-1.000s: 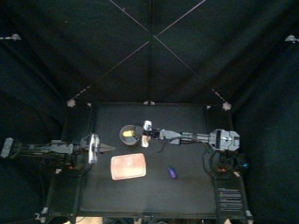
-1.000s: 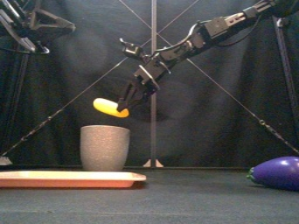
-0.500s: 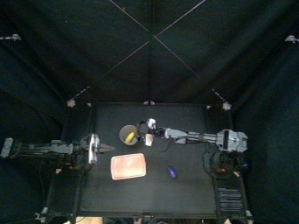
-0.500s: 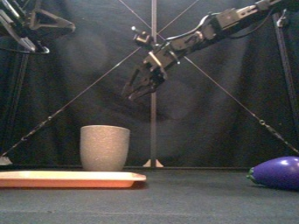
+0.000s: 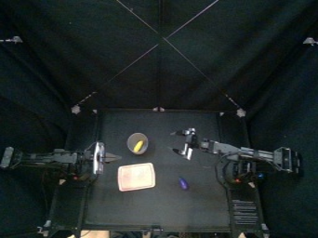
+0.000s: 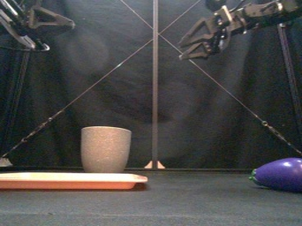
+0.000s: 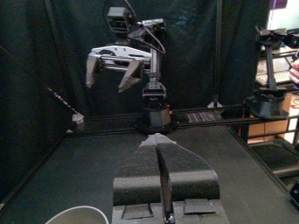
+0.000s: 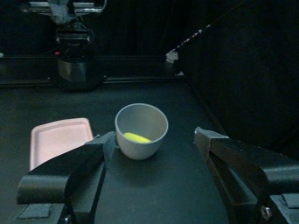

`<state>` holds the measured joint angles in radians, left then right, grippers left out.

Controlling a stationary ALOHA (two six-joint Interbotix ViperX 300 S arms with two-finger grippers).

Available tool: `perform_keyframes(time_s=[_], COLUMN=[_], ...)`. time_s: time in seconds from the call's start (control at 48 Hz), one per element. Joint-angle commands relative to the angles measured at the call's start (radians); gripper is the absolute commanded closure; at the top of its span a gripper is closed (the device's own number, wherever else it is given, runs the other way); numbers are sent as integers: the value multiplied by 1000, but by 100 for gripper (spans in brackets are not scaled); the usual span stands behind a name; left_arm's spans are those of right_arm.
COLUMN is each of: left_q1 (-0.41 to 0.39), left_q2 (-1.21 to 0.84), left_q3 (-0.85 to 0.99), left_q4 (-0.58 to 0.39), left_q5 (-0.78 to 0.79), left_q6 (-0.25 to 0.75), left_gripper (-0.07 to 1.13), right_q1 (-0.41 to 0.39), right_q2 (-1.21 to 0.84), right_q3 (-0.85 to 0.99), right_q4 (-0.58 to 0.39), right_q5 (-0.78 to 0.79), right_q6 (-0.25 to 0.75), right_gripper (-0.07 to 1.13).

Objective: Pick the corn then place it in the grey bowl
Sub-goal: Drop corn in the grey bowl and return to neutral

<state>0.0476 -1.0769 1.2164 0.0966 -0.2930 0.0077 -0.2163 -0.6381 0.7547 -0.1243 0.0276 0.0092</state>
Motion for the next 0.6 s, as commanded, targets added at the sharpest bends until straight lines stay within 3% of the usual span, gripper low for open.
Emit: perform_keyframes(time_s=[0.021, 0.271, 0.604], left_q1=[12, 20, 31], left_q2=[-6, -18, -20], left_q3=[-35, -40, -48], left_q4=[3, 3, 3], left_q5=[-9, -9, -9], left_q6=[0, 0, 0], left_gripper=[108, 108, 108], right_q1=[23, 55, 69], right_q2=[-149, -388, -407], right_q3=[48, 146, 172], right_q4=[14, 43, 46], right_q5=[-6, 20, 29], right_q6=[0, 2, -2], right_gripper=[2, 2, 2])
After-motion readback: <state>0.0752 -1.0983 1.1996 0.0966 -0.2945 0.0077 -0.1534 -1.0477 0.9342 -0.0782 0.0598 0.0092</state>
